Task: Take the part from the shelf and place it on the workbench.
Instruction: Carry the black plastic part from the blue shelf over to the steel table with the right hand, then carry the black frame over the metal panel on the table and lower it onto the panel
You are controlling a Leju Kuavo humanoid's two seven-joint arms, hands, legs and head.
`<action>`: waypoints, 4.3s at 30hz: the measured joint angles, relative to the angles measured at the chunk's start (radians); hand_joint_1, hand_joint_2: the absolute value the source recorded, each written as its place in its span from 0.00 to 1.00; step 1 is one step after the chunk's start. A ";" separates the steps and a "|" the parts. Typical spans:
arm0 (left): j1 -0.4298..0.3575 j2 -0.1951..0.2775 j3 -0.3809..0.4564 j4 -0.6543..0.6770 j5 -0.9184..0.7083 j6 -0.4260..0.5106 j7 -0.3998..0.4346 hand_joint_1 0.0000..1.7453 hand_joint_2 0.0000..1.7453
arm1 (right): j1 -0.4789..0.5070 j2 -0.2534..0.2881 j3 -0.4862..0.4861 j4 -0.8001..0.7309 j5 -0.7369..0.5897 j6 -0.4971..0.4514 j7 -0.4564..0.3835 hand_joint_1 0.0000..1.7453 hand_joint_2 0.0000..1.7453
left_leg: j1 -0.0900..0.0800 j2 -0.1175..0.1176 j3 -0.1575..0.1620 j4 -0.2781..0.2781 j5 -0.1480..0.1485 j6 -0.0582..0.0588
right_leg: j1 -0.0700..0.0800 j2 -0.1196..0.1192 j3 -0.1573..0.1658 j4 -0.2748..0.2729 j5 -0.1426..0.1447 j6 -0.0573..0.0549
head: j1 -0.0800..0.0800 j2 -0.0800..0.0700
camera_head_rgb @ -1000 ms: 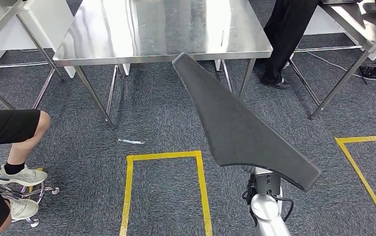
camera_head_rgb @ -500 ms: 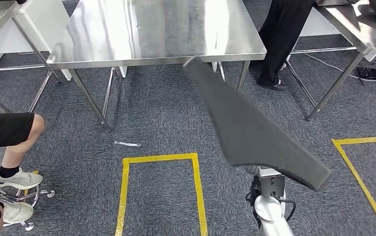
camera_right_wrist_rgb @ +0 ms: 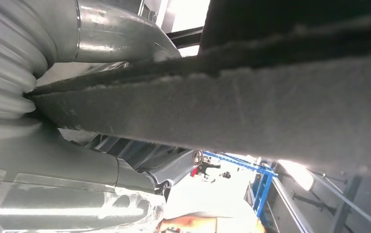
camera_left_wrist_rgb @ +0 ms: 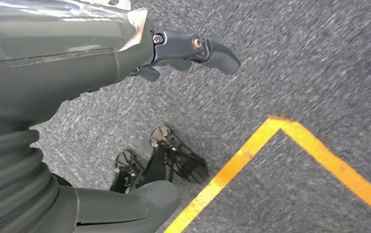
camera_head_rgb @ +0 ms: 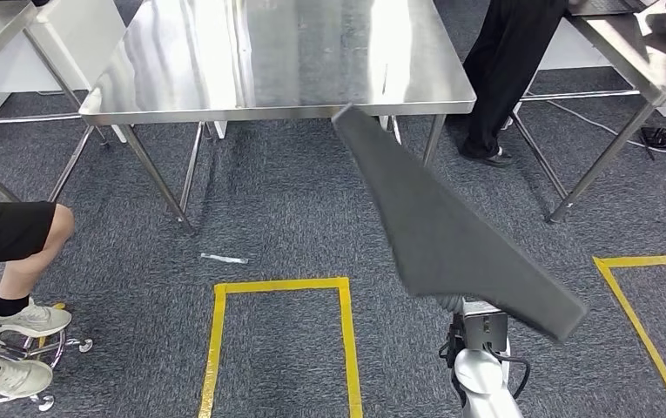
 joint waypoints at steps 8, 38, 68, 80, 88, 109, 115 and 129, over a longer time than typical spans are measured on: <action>-0.006 -0.001 -0.001 -0.002 -0.022 -0.007 0.006 0.00 1.00 | 0.015 -0.005 -0.006 -0.012 0.002 -0.011 0.001 0.99 1.00 | 0.002 -0.021 0.063 -0.053 -0.015 0.020 | 0.001 0.005 -0.137 0.240 -0.076 0.019 | 0.003 0.000; -0.013 -0.047 0.007 -0.003 -0.058 0.013 -0.032 0.00 1.00 | 0.003 0.018 -0.020 -0.047 0.039 -0.016 0.010 0.99 1.00 | 0.006 -0.020 0.067 -0.031 -0.039 0.021 | -0.007 0.008 -0.115 0.220 -0.059 0.026 | 0.003 0.000; -0.018 -0.048 0.024 -0.008 -0.058 -0.002 -0.039 0.00 1.00 | -0.059 0.027 -0.008 0.009 0.029 -0.008 0.021 0.99 1.00 | 0.008 -0.015 0.054 -0.023 -0.026 0.019 | -0.007 0.011 -0.078 0.175 -0.048 0.028 | 0.001 0.000; -0.017 -0.058 0.046 -0.009 -0.059 -0.002 -0.044 0.00 1.00 | -0.058 0.032 0.002 0.027 0.009 0.011 0.025 0.99 1.00 | 0.001 -0.028 0.111 0.008 -0.097 -0.011 | -0.004 0.011 -0.091 -0.009 0.106 0.002 | 0.001 0.000; -0.008 -0.057 0.046 -0.010 -0.073 0.006 -0.036 0.00 1.00 | -0.046 0.036 0.004 0.028 0.008 0.018 0.032 0.99 1.00 | 0.020 -0.016 -0.047 0.144 -0.079 -0.044 | -0.013 0.014 -0.034 -0.014 0.065 -0.014 | 0.000 0.000; -0.016 -0.086 0.043 -0.009 -0.115 -0.003 -0.040 0.00 1.00 | 0.053 0.001 -0.045 -0.070 -0.012 0.029 0.004 0.99 1.00 | -0.004 -0.020 0.091 -0.019 -0.070 -0.001 | 0.013 0.014 -0.076 -0.009 0.091 0.020 | 0.001 0.000; -0.018 -0.090 0.040 -0.010 -0.128 -0.012 -0.033 0.00 1.00 | 0.067 -0.001 -0.064 -0.105 -0.015 0.045 0.008 0.99 1.00 | 0.007 -0.017 -0.007 0.177 -0.162 -0.032 | -0.007 0.015 -0.046 -0.020 0.077 -0.014 | 0.000 0.000; -0.029 -0.097 0.030 -0.010 -0.132 -0.009 -0.023 0.00 1.00 | 0.091 -0.002 -0.088 -0.130 -0.004 0.054 0.009 0.99 1.00 | 0.018 -0.015 0.060 -0.026 -0.029 0.006 | -0.006 0.017 -0.056 0.084 -0.017 0.031 | 0.002 0.000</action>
